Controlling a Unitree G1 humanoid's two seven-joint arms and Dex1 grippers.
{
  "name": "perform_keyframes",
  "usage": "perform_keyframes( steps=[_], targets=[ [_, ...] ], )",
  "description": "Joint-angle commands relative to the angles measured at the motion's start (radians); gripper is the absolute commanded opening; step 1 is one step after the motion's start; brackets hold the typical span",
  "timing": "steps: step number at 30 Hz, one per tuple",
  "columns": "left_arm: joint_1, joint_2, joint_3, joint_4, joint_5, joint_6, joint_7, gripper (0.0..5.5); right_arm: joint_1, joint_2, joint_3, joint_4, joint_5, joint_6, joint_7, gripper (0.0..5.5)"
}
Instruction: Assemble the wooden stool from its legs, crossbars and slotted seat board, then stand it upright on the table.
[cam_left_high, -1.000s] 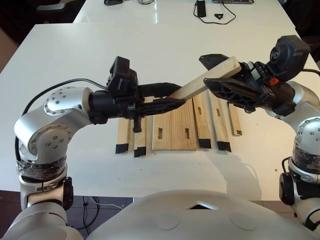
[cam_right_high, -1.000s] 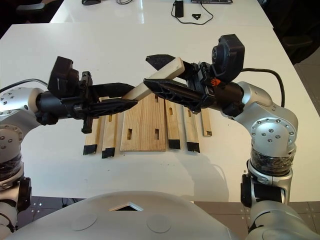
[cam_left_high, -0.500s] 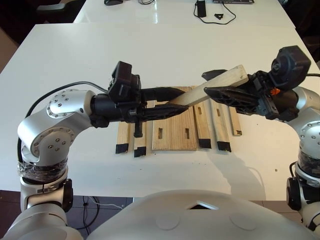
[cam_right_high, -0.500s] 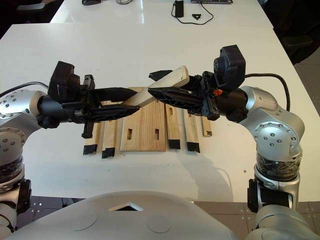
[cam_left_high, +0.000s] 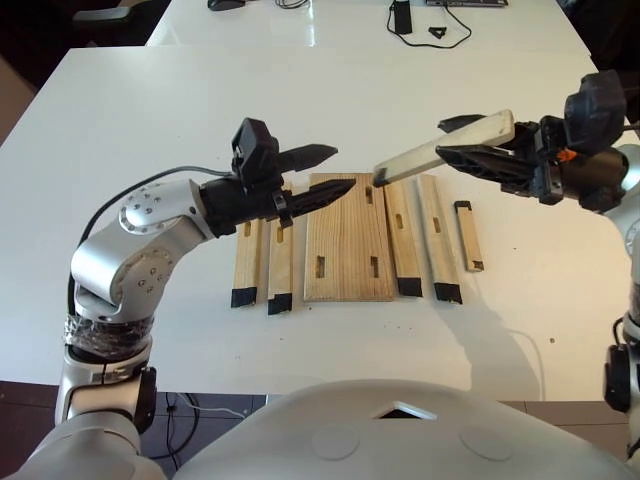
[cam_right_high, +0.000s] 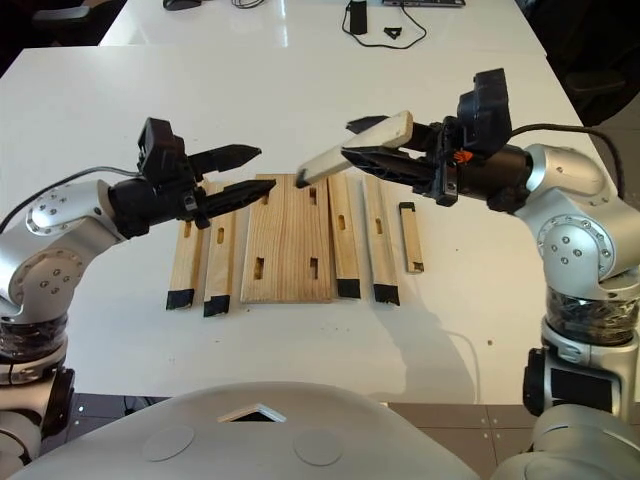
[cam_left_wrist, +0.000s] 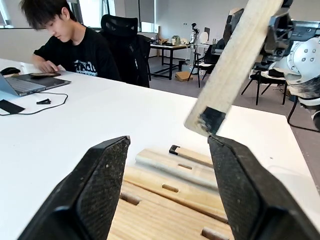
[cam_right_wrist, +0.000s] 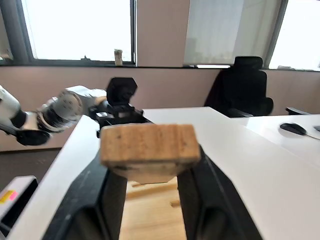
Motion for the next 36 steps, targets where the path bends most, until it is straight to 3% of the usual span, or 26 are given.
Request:
perform_keyframes(
  steps=[1,7,15,36],
  targets=[
    [0.061,-0.01,-0.013,0.001,0.053,-0.043,-0.001,2.89,-0.025,-0.068,0.046,0.111,-0.138,-0.108,0.121,1.29],
    [0.09,-0.031,-0.023,0.029,0.111,-0.094,0.002,2.89,-0.075,-0.018,0.144,0.233,-0.35,-0.322,0.148,1.29],
    [0.111,-0.029,-0.05,0.026,0.16,-0.12,-0.01,2.89,-0.023,-0.071,0.184,0.332,-0.499,-0.513,0.231,1.29],
    [0.14,-0.037,-0.06,0.001,0.18,-0.101,0.008,2.89,0.097,-0.1,0.214,0.38,-0.56,-0.575,0.275,1.29]
  ],
)
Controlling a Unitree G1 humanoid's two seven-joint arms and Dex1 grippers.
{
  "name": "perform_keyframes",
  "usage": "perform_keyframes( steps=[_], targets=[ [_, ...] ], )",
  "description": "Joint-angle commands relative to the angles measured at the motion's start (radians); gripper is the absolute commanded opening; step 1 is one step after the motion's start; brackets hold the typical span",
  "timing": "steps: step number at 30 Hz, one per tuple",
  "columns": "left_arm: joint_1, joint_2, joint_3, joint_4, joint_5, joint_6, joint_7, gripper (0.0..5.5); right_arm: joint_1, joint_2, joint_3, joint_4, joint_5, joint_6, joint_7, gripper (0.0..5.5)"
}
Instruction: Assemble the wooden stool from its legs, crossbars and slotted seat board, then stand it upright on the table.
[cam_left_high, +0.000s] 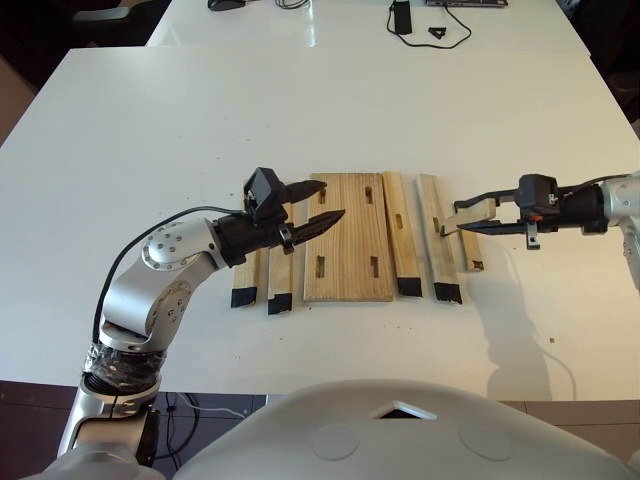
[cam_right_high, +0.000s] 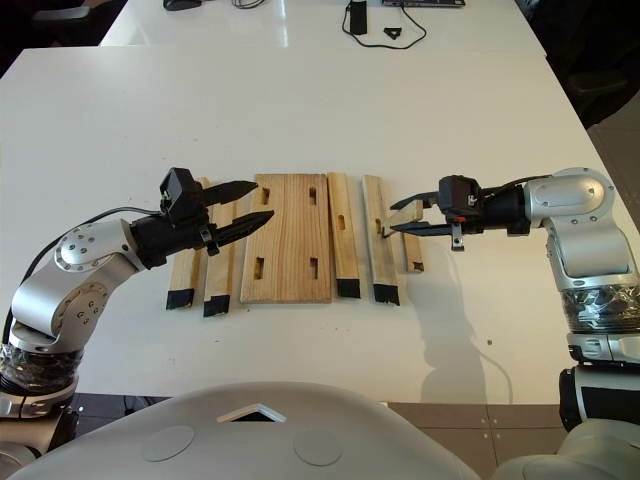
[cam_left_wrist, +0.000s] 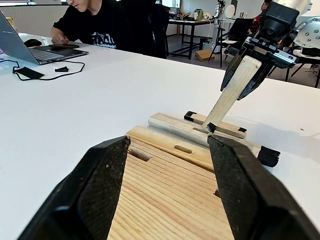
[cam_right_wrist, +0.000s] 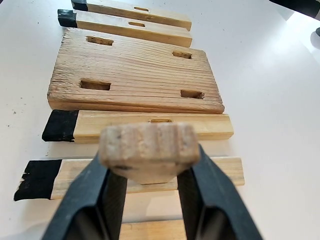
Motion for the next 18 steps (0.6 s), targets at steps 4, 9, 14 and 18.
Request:
perform_keyframes(
  steps=[4,9,14,18],
  targets=[
    [0.002,0.005,0.001,-0.019,0.008,0.018,0.007,2.89,0.015,0.002,0.011,0.02,-0.024,-0.019,-0.022,1.29],
    [0.0,0.004,-0.008,-0.018,0.019,0.016,0.009,2.89,0.0,0.006,0.006,0.015,-0.017,-0.018,-0.038,1.29],
    [-0.004,0.006,-0.018,-0.013,0.036,0.011,0.006,2.89,0.0,0.019,0.013,0.027,-0.027,-0.029,-0.055,1.29],
    [-0.008,0.004,-0.02,-0.007,0.045,0.009,0.004,2.89,0.016,0.03,0.028,0.031,-0.044,-0.043,-0.069,1.29]
  ],
)
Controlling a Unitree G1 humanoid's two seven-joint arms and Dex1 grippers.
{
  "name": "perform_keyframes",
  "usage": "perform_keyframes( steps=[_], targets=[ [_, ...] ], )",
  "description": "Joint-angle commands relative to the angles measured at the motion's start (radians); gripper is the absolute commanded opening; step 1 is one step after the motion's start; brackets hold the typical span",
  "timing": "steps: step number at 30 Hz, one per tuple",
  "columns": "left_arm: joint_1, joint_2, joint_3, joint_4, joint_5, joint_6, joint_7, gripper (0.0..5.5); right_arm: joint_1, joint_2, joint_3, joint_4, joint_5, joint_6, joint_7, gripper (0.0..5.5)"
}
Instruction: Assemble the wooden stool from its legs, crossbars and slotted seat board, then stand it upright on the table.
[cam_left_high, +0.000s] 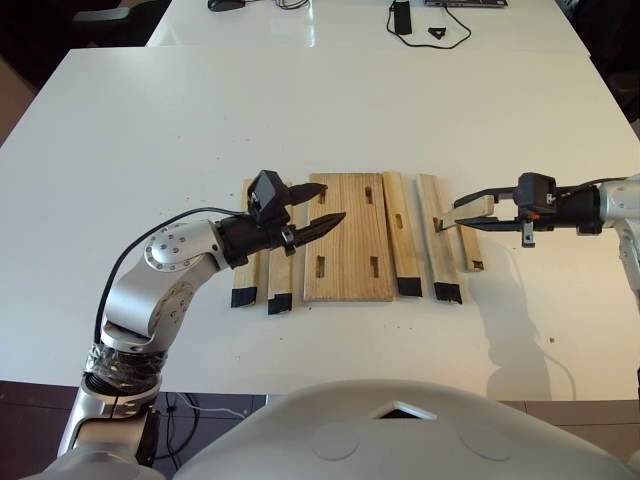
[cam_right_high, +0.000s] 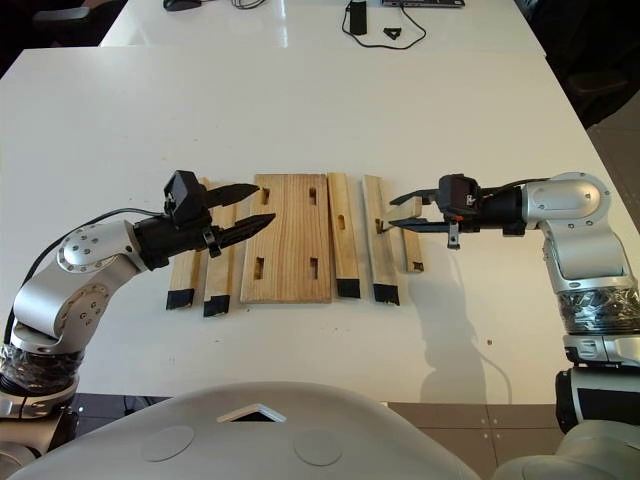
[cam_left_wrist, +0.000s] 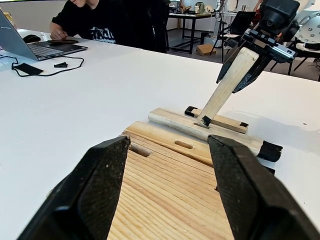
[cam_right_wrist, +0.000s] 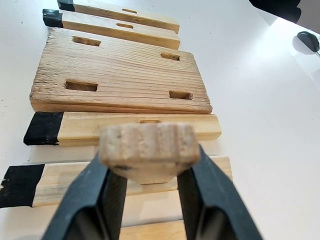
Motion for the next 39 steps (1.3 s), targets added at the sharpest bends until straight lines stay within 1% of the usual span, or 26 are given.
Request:
perform_keyframes(
  steps=[1,7,11,15,17,20,29,39],
  targets=[
    [-0.005,0.003,-0.008,-0.002,0.015,0.002,0.0,2.89,0.024,0.006,0.029,-0.001,-0.036,-0.001,-0.007,1.29],
    [0.019,0.002,-0.012,-0.022,0.022,0.008,0.008,2.89,0.077,-0.038,0.05,-0.032,-0.036,0.001,0.035,1.29],
    [0.029,-0.006,-0.018,-0.031,0.026,0.011,0.018,2.89,0.034,-0.056,0.067,-0.049,0.003,0.073,0.085,1.29],
    [0.023,-0.009,-0.031,-0.031,0.031,0.015,0.019,2.89,-0.079,-0.021,0.118,0.037,-0.007,0.133,0.134,1.29],
    [0.014,-0.009,-0.038,-0.028,0.031,0.018,0.015,2.89,-0.162,0.009,0.154,0.113,-0.032,0.144,0.158,1.29],
    [0.005,-0.01,-0.05,-0.022,0.035,0.022,0.011,2.89,-0.227,0.043,0.191,0.181,-0.058,0.146,0.177,1.29],
    [0.026,0.002,-0.073,-0.038,0.037,0.034,-0.004,2.89,-0.155,0.098,0.298,0.336,-0.143,0.076,0.187,1.29],
    [0.036,0.007,-0.101,-0.042,0.048,0.039,-0.012,2.89,-0.152,0.176,0.308,0.401,-0.142,0.082,0.136,1.29]
  ],
)
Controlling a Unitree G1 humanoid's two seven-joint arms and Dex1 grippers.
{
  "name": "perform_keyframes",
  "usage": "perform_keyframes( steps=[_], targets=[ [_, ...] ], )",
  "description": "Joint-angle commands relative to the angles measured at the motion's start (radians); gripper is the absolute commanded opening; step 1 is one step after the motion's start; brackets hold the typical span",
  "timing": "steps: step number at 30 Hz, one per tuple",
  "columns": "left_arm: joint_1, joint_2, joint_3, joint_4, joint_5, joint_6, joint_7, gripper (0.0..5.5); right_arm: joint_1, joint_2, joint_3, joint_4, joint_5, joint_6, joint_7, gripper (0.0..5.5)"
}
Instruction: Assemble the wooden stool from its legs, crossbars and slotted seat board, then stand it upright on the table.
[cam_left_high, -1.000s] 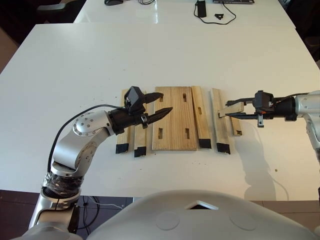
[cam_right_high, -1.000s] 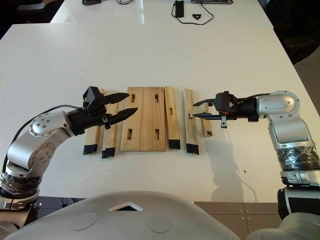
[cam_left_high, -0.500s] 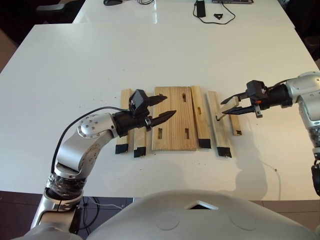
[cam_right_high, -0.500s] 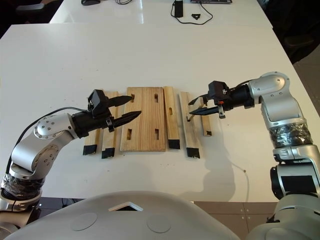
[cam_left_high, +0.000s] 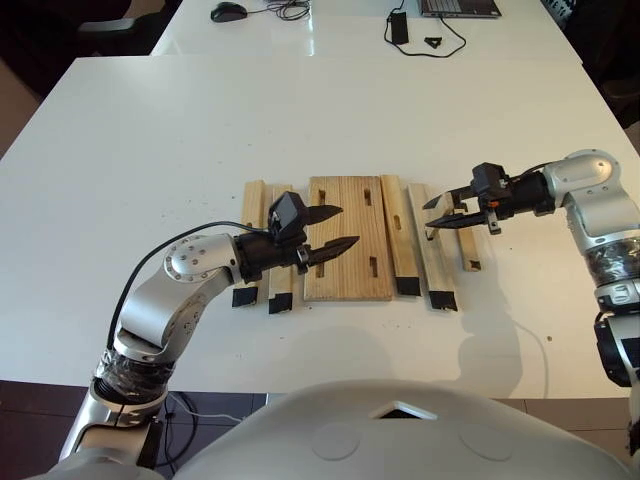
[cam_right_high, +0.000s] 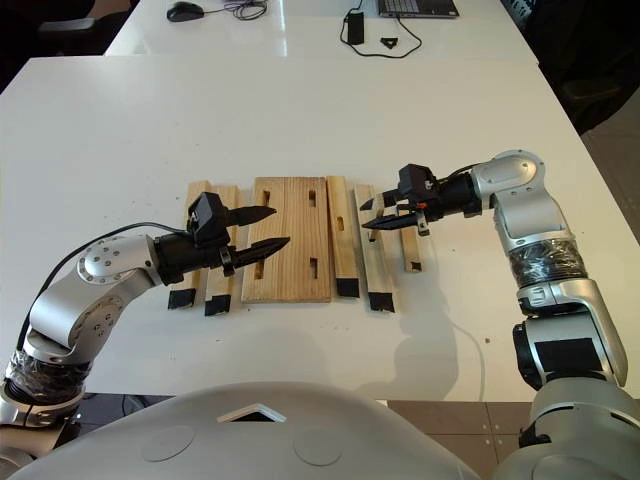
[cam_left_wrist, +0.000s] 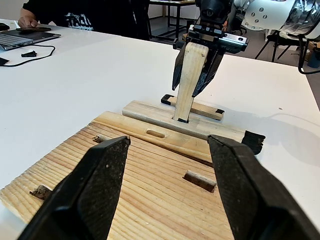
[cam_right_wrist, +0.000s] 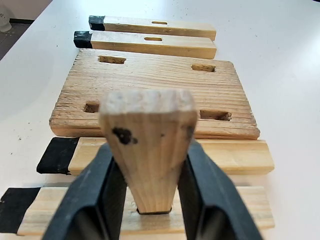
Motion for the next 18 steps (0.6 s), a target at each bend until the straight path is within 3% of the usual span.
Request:
perform_keyframes(
  steps=[1,16,18],
  targets=[
    [-0.003,0.008,-0.01,-0.004,0.013,0.009,-0.002,2.89,0.104,0.023,0.083,0.093,-0.112,0.034,-0.03,1.29],
    [-0.018,0.008,-0.021,0.019,0.039,-0.012,-0.007,2.89,0.125,0.036,0.001,0.147,-0.066,0.012,-0.108,1.29],
    [-0.017,0.009,-0.02,0.02,0.041,-0.014,-0.009,2.89,0.133,0.036,-0.017,0.117,-0.043,0.03,-0.117,1.69]
  ],
)
